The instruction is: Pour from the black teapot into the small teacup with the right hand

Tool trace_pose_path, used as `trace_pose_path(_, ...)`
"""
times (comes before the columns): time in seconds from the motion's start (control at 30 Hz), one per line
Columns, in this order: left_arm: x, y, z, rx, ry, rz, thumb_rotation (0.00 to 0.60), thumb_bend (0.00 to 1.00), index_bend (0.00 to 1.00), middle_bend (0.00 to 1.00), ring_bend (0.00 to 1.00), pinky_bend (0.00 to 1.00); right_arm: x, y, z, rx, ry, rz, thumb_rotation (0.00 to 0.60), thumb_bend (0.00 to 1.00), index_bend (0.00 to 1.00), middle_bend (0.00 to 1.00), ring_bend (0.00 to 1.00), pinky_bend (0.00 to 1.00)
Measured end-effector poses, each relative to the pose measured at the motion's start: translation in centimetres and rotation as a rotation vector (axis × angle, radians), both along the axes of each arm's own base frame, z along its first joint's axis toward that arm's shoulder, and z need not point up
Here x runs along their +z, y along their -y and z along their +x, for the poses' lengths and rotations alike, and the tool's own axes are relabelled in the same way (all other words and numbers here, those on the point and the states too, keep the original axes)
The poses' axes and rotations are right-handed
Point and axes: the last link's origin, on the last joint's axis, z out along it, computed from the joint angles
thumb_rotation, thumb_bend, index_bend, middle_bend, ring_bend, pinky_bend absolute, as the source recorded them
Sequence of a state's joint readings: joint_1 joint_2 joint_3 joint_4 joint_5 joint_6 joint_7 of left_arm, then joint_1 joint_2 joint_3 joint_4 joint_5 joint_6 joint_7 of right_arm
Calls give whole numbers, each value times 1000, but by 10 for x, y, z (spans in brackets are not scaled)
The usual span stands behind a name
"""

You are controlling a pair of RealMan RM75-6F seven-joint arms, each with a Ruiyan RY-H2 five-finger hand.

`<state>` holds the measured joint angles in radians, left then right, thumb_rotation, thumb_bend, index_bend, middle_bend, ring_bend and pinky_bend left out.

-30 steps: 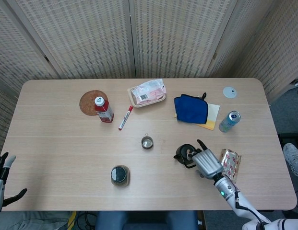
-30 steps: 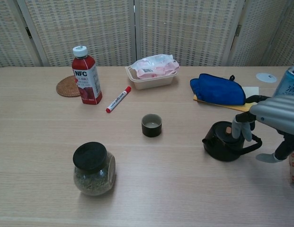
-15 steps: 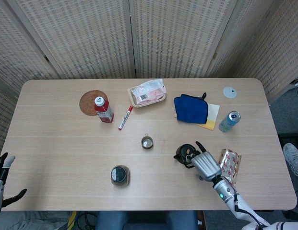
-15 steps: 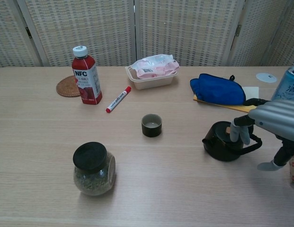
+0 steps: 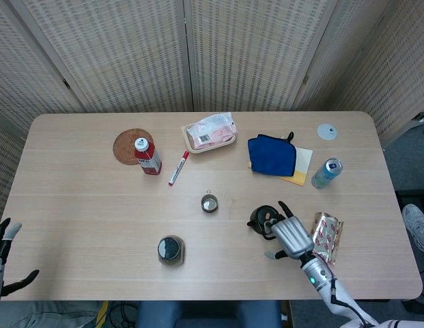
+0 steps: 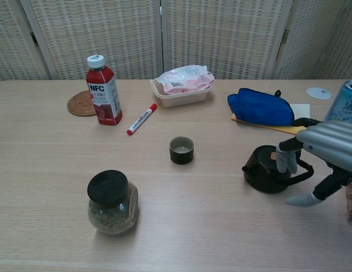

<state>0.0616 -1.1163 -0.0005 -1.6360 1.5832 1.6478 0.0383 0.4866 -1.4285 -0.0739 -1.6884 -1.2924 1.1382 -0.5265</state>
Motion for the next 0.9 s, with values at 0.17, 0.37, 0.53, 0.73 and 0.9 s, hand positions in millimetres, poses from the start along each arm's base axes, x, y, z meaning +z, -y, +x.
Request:
trace_pose_path(0.17,0,0,0,-8,28,-3,358,0,104,0,0,0,-1,2,-2,1,-2,-14,389,0,472,489,373,0)
trace_pose_path(0.37,0,1,-2,-5,26,-4,353,0,104,0,0,0,-4,2,-3,4,-18,-18,390,0,472,492,379,0)
trace_pose_path(0.53,0,1,-2,-2,24,-3,354,0,104,0,0,0,-6,2,-5,2,-42,-13,389,0,472,498,396,0)
trace_pose_path(0.73,0,1,-3,2,24,-5,354,0,104,0,0,0,-9,1,-7,-2,-57,-4,390,0,472,501,397,0)
trace_pose_path(0.9,0,1,-4,4,25,-4,355,0,104,0,0,0,-12,1,-6,1,-66,4,389,0,473,505,397,0)
